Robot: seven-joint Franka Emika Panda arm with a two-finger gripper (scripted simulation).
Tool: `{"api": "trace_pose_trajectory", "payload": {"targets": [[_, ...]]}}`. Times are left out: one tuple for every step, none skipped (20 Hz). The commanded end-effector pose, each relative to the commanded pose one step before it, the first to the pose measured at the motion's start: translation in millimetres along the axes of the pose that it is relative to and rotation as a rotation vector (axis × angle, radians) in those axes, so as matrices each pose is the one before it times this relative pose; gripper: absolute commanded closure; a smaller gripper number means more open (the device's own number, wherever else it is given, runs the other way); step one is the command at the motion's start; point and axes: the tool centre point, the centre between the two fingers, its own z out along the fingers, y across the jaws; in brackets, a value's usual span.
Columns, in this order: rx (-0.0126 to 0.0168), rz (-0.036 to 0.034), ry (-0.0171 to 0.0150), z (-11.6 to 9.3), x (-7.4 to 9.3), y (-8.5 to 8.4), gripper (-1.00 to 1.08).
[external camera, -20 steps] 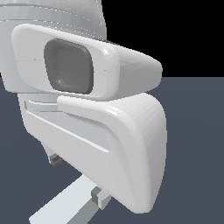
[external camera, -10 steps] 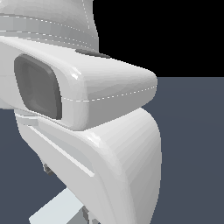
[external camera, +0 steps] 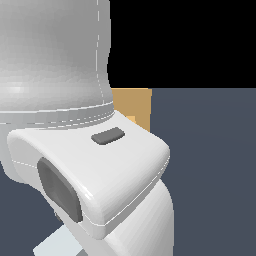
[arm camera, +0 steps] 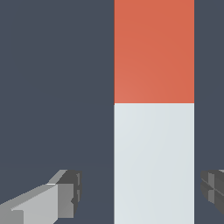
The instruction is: Insert the peg into the horizontal hole in a box.
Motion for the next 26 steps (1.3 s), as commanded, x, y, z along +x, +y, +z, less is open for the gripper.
{"api": "trace_pose_trajectory", "payload": {"targets": [[-0.00117, 0.00009, 0.00066, 6.73, 0.31, 0.61, -0.92], [0.0, 0.0, 0.0, 1.31, 0.07, 0.22, -0.92], [0.0, 0.0, 0.0, 0.75, 0.05, 0.18, -0.92], [-0.00025, -0.00056, 0.00032, 0.04, 0.32, -0.05, -0.92], [0.0, 0.0, 0.0, 0.0, 0.0, 0.0, 1.08], [0.0, 0.0, 0.0, 0.0, 0.0, 0.0, 1.08], [0.0, 0.0, 0.0, 0.0, 0.0, 0.0, 1.08], [0.0, 0.0, 0.0, 0.0, 0.0, 0.0, 1.08], [0.0, 0.0, 0.0, 0.0, 0.0, 0.0, 1.08], [0.0, 0.0, 0.0, 0.0, 0.0, 0.0, 1.08], [0.0, 0.0, 0.0, 0.0, 0.0, 0.0, 1.08], [0.0, 0.0, 0.0, 0.0, 0.0, 0.0, 1.08], [0.0, 0.0, 0.0, 0.0, 0.0, 0.0, 1.08], [0.0, 0.0, 0.0, 0.0, 0.0, 0.0, 1.08], [0.0, 0.0, 0.0, -0.13, -0.14, 0.14, 1.08], [-0.0003, -0.00179, -0.00016, -0.34, 0.41, 0.03, 1.08], [-0.00003, -0.00602, -0.00005, -0.62, 1.57, -0.02, 1.08], [-0.00005, -0.01003, -0.00009, -1.02, 2.62, -0.05, 1.08], [-0.00007, -0.01393, -0.00012, -1.42, 3.63, -0.07, 1.08], [-0.00008, -0.01778, -0.00015, -1.81, 4.64, -0.1, 1.08], [-0.0001, -0.02149, -0.00017, -2.19, 5.61, -0.14, 1.08], [-0.00011, -0.02511, -0.00018, -2.55, 6.56, -0.18, 1.08], [-0.00012, -0.02858, -0.00019, -2.9, 7.47, -0.23, 1.08], [-0.00012, -0.03193, -0.00018, -3.23, 8.35, -0.28, 1.08], [-0.00012, -0.03516, -0.00017, -3.55, 9.2, -0.34, 1.08], [-0.00012, -0.03826, -0.00015, -3.86, 10.02, -0.4, 1.08]]}}
